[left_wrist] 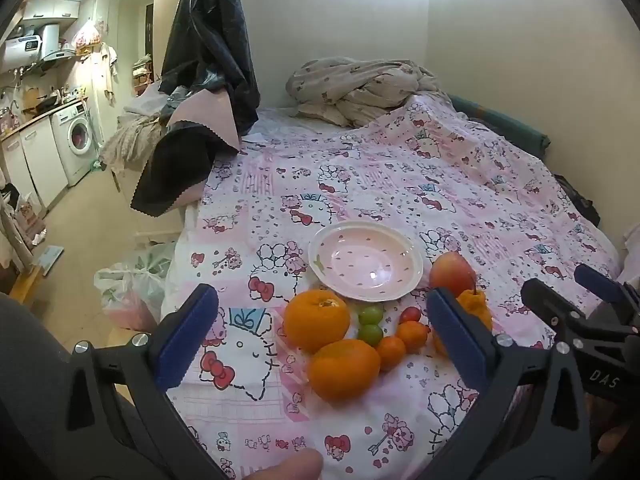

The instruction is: Organize fruits

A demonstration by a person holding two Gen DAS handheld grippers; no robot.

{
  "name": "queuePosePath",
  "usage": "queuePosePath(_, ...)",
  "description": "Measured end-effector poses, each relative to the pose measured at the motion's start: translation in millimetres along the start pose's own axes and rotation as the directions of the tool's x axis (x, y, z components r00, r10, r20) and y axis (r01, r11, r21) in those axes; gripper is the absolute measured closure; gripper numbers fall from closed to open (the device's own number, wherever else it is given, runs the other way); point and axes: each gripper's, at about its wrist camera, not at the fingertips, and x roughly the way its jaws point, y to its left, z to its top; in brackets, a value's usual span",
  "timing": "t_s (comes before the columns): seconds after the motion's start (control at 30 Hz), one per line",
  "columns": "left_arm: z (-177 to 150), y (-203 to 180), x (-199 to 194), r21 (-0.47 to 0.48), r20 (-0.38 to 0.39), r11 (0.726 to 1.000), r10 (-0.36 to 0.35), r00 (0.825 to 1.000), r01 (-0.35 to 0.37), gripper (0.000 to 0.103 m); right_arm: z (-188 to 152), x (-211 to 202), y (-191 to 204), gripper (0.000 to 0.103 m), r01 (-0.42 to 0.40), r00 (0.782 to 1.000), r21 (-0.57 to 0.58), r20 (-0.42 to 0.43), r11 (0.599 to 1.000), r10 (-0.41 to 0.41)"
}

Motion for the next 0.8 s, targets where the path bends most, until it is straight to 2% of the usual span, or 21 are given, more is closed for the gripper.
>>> queuePosePath(0.27,1.3,7.4,-0.9,-0.005,0.006,1.000,-0.013,1.000,0.013,0.000,-1.2,-1.8,-1.0,0.000,0.003,1.000,0.003,0.003,1.000,-0.003)
queuePosePath(0.8,1.7,-1.1,-6.2,0.018,0.012,1.000,-0.006,1.000,0.006,0.000,-1.2,-1.8,1.3,0.000,0.012,1.000,-0.005,0.003,1.000,-0.012)
